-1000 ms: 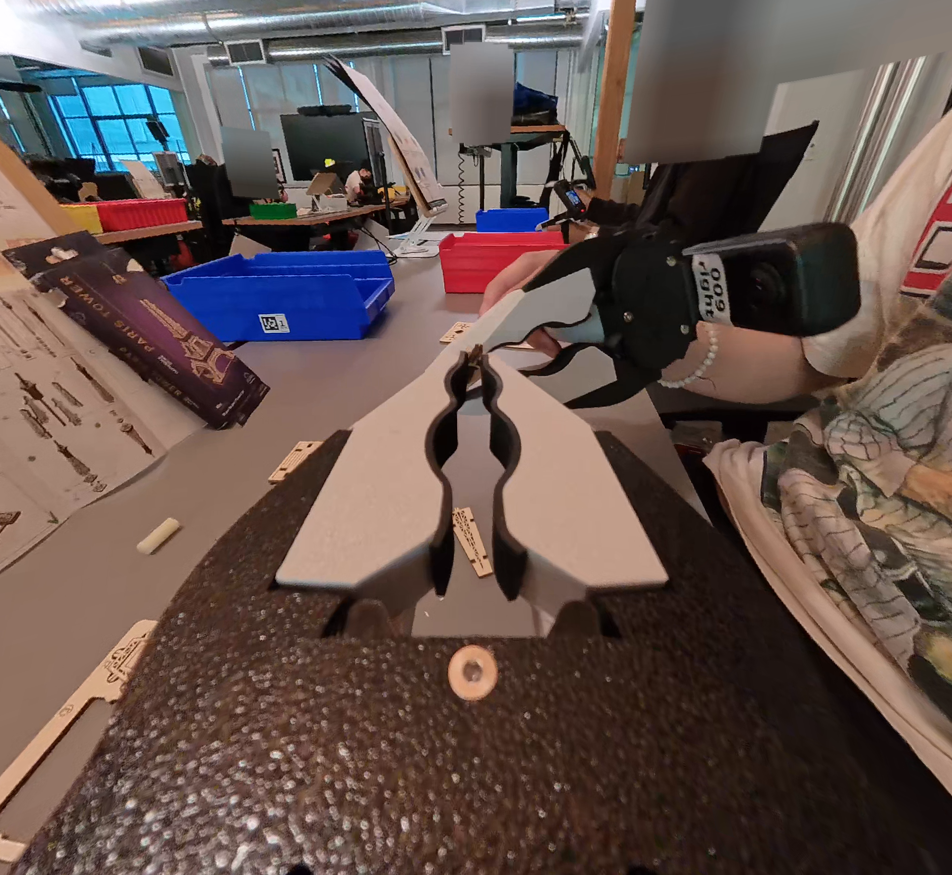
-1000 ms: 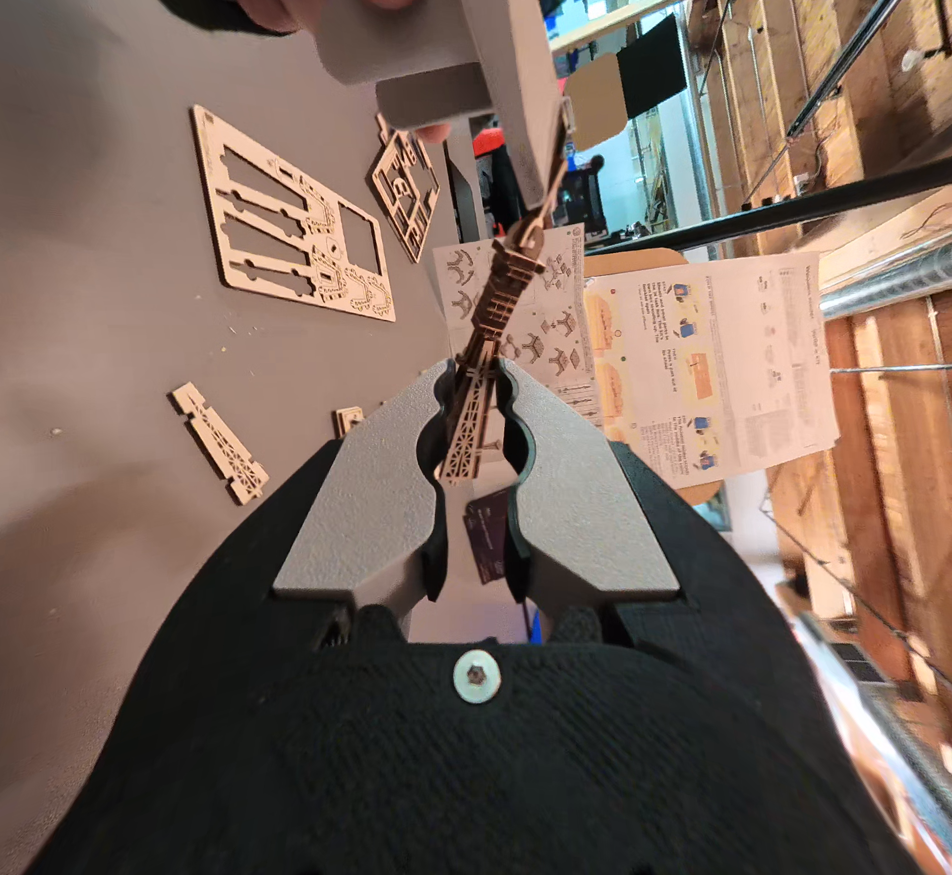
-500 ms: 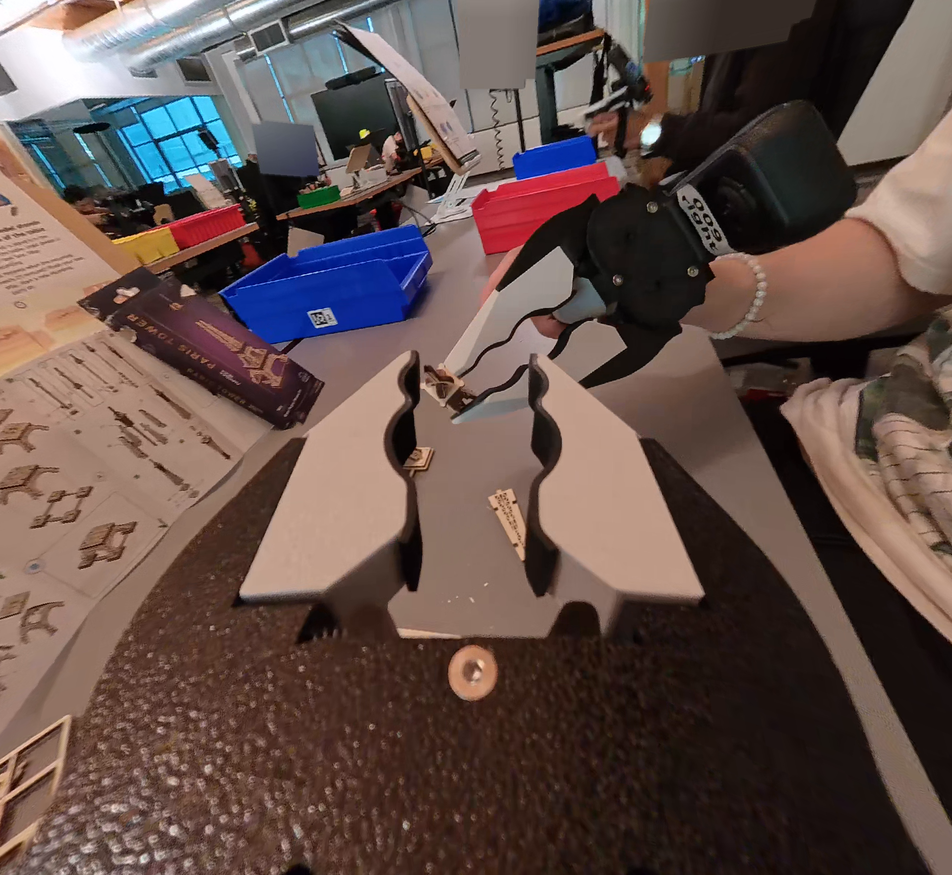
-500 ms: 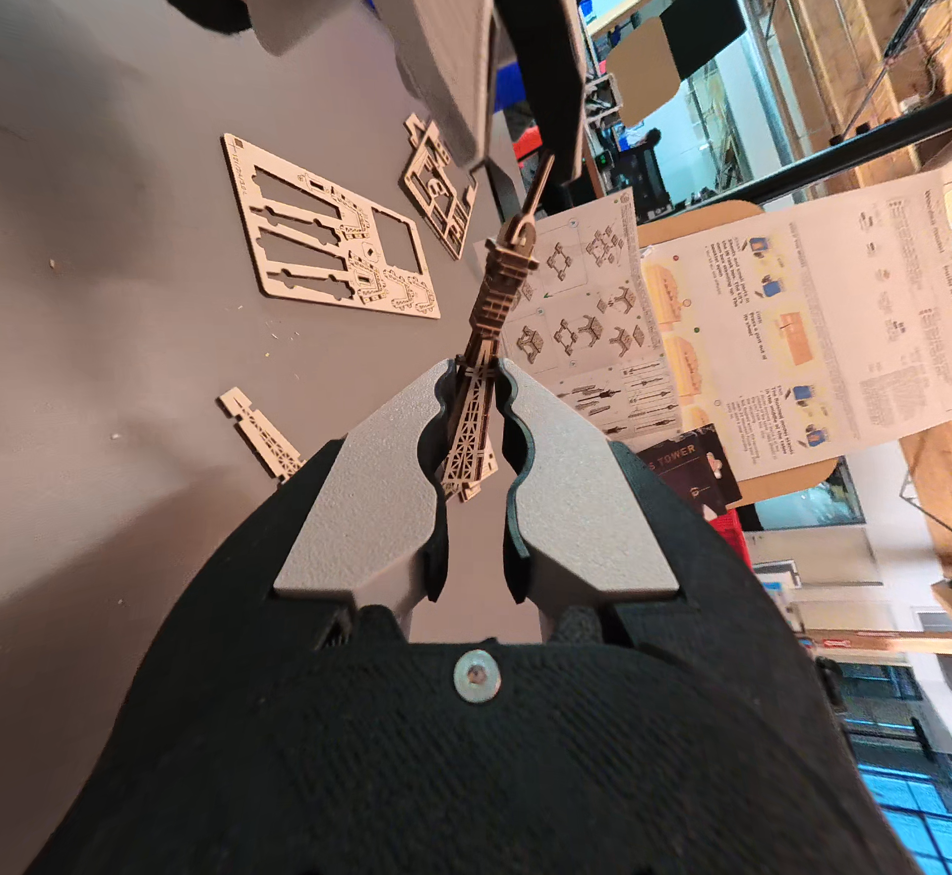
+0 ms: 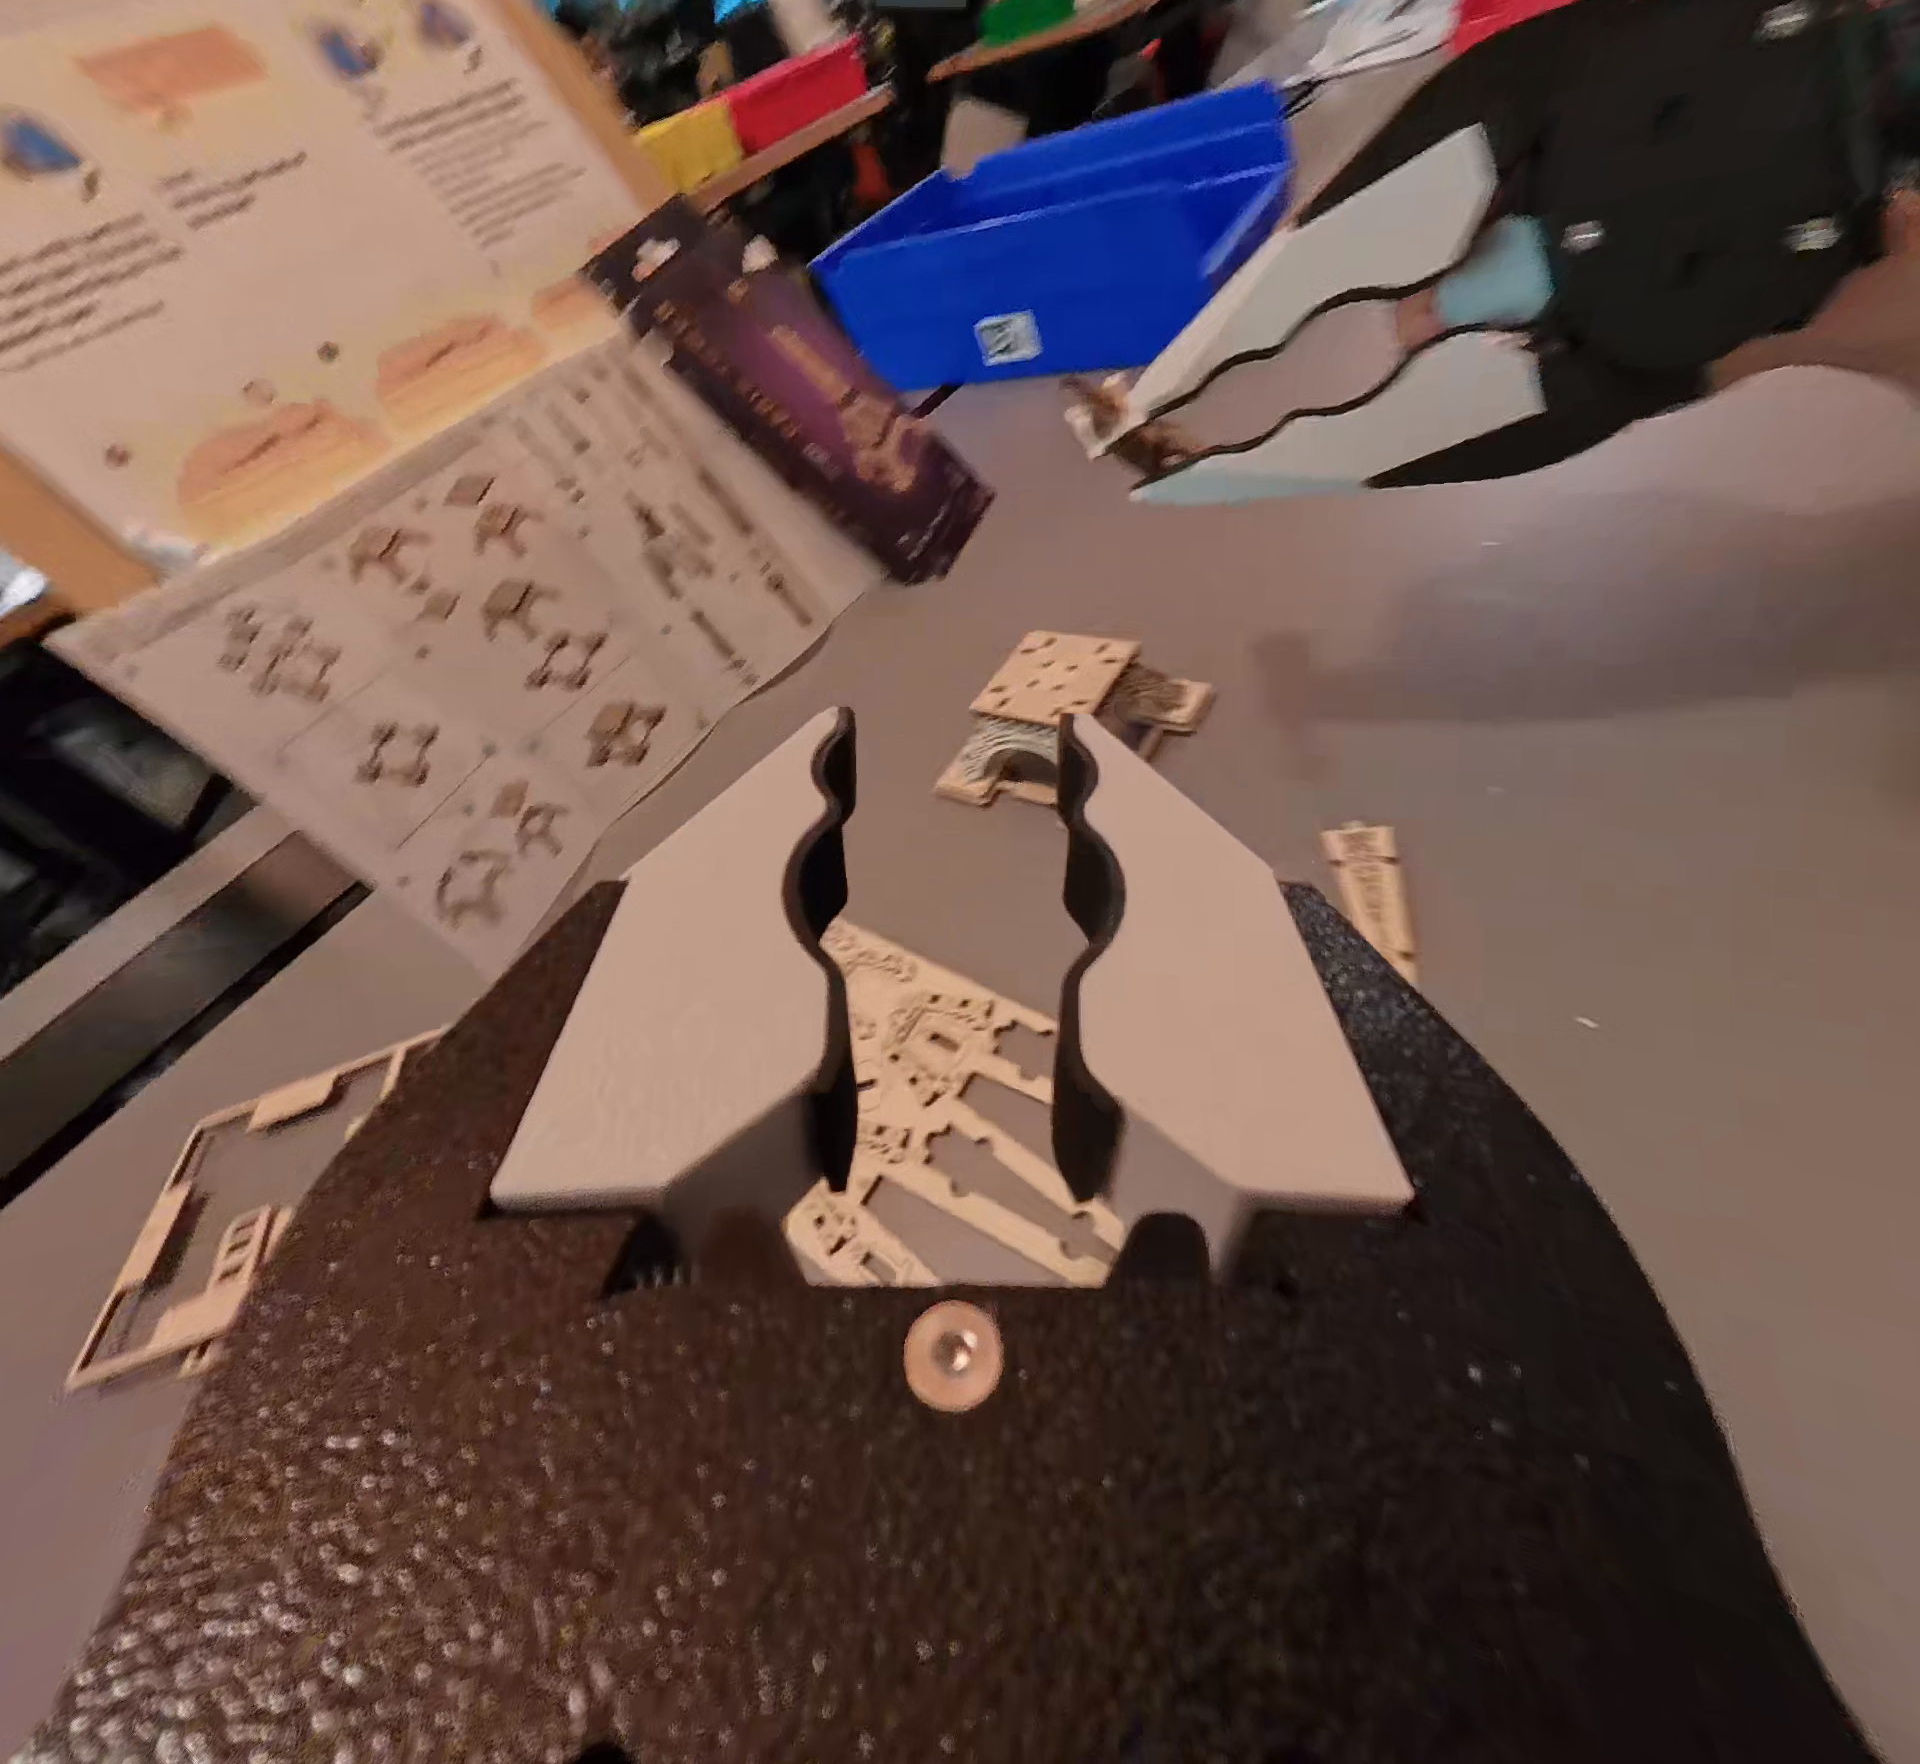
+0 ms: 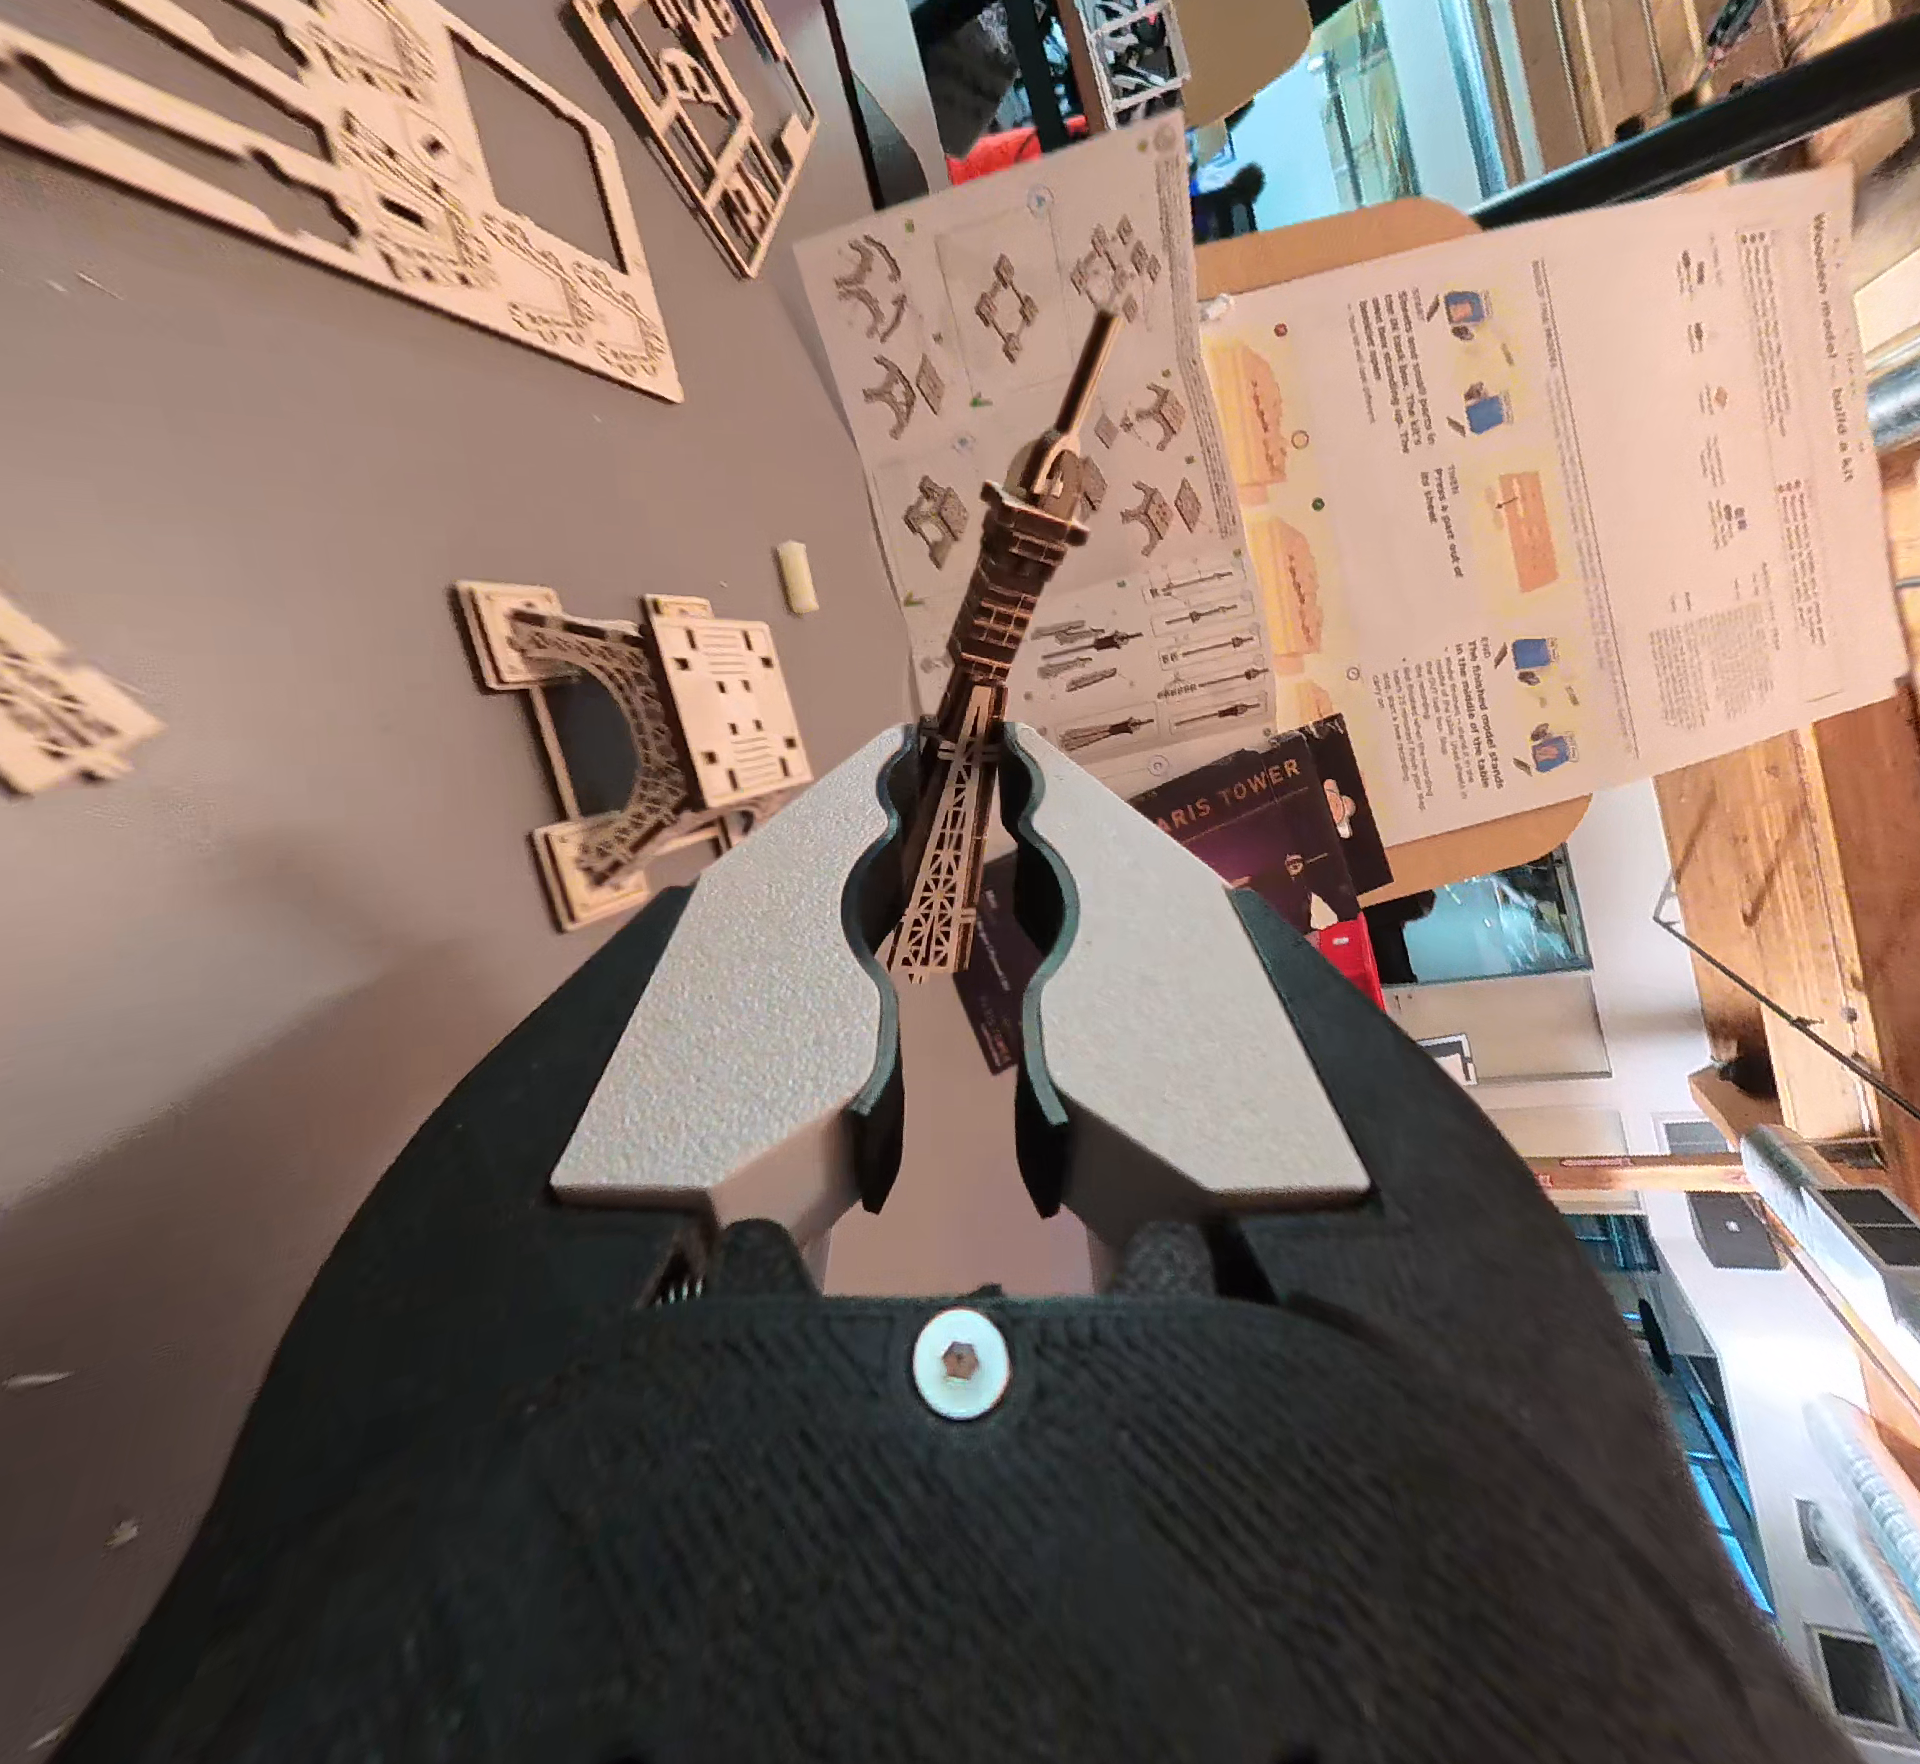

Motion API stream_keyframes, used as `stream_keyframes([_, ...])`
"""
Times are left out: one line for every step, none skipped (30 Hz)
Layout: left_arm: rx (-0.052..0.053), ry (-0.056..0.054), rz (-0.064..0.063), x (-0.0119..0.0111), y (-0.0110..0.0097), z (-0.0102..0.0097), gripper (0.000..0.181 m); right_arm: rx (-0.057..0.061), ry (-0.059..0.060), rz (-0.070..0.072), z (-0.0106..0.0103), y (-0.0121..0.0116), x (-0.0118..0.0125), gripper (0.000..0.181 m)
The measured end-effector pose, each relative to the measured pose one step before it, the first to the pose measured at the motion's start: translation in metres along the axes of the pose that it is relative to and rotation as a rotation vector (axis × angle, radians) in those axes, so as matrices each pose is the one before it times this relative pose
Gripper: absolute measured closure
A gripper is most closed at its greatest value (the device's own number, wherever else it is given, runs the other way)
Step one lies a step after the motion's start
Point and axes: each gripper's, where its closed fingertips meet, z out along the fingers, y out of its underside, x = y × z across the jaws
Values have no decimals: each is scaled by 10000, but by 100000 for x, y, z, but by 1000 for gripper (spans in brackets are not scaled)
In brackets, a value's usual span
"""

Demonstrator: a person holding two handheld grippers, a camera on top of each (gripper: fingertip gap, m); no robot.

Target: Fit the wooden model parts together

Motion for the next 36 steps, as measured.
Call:
stream_keyframes([-299, -365, -246, -1020, 337, 668, 145, -17, 25, -70, 447, 507, 219, 169])
stream_keyframes([-225, -213, -236, -774, 133, 914, 144, -32, -37, -118, 465, 495, 41, 169])
stream_keyframes([-118, -110, -189, -543, -74, 1086, 144, -14, 37, -98, 421, 444, 78, 169])
stream_keyframes([-25, -41, -66, -364, -203, 1199, 143, 7, 102, -46, 333, 397, 126, 169])
stream_keyframes([76, 41, 101, -138, -287, 1233, 142, 18, 44, 21, 276, 404, -6, 169])
stream_keyframes([144, 29, 140, -44, -303, 1209, 141, 50, 43, 106, 170, 370, -61, 169])
stream_keyframes([142, 1, 47, -7, -257, 1134, 141, 154, 185, 127, 15, 244, 104, 169])
stream_keyframes([72, 115, 29, 213, -140, 1015, 142, 133, 244, 43, -114, 263, 178, 169])
stream_keyframes([30, 157, 109, 297, -7, 833, 145, -29, 176, -68, -120, 479, 73, 169])
stream_keyframes([30, 54, 246, 198, 88, 622, 148, -124, 46, -182, -68, 570, -146, 169])
stream_keyframes([67, -36, 412, 201, 152, 355, 149, -102, -50, -221, -29, 466, -330, 169])
stream_keyframes([99, -162, 499, 163, 209, 107, 150, -81, -54, -176, -8, 344, -353, 169])
stream_keyframes([42, -204, 507, 203, 310, -30, 151, -63, -79, -125, 34, 277, -348, 169])
stream_keyframes([-106, -190, 506, 264, 460, -155, 151, -41, -32, -88, 29, 208, -187, 169])
stream_keyframes([-168, -259, 622, 193, 465, -269, 151, -34, -4, -57, 30, 133, -43, 169])
stream_keyframes([-137, -428, 808, -34, 373, -307, 153, -2, -28, 9, 15, 52, 7, 169])
stream_keyframes([-157, -442, 965, -94, 272, -218, 155, 3, -50, 83, 12, 42, -2, 170])
stream_keyframes([-210, -325, 970, -67, 133, -45, 156, -6, -101, 115, 1, 79, -86, 170])
stream_keyframes([-268, -193, 731, -19, 101, 73, 156, -38, -109, 128, -22, 170, -122, 169])
stream_keyframes([-247, 34, 382, 258, 137, 133, 156, -8, -69, 120, -20, 153, -107, 169])
stream_keyframes([-179, 249, 147, 554, 167, 94, 156, 3, -95, 63, 15, 122, -168, 169])
stream_keyframes([-74, 107, 115, 312, 95, 64, 156, -64, -107, -23, 27, 171, -182, 169])
stream_keyframes([-58, -54, 183, -4, 100, 22, 156, -92, 6, -43, 14, 171, 11, 169])
stream_keyframes([-87, -49, 174, -69, 166, 0, 156, -39, 26, -1, -24, 79, 59, 169])
stream_keyframes([-75, -23, 100, -81, 153, -18, 156, 4, -26, 62, -30, 16, -3, 169])
stream_keyframes([-19, -26, 48, -77, 68, -30, 157, 1, -33, 102, -28, 21, -16, 169])
stream_keyframes([-11, 55, 52, 63, 42, -17, 158, 26, -20, 120, -19, -11, -22, 169])
stream_keyframes([-36, 112, 102, 217, 61, 25, 158, 44, -38, 124, 0, -17, -73, 169])
stream_keyframes([16, 38, 189, 184, -25, 34, 158, -1, -52, 73, 39, 36, -119, 169])
stream_keyframes([74, 31, 231, 231, -126, 42, 160, -54, -39, -5, 67, 120, -124, 169])
stream_keyframes([82, 141, 228, 428, -144, 67, 162, -63, -48, -41, 65, 130, -157, 169])
stream_keyframes([75, 170, 212, 479, -132, 89, 163, -27, -70, -17, 62, 76, -180, 169])
stream_keyframes([114, 91, 174, 348, -179, 63, 164, 15, -46, 31, 22, -14, -125, 169])
stream_keyframes([147, 108, 133, 323, -229, 41, 165, 20, -10, 49, 15, -37, -52, 169])
stream_keyframes([120, 140, 106, 319, -208, 4, 165, 27, -2, 8, -13, -61, -41, 169])
stream_keyframes([98, 37, 110, 125, -175, -40, 166, 13, 8, -24, -17, -55, -22, 169])
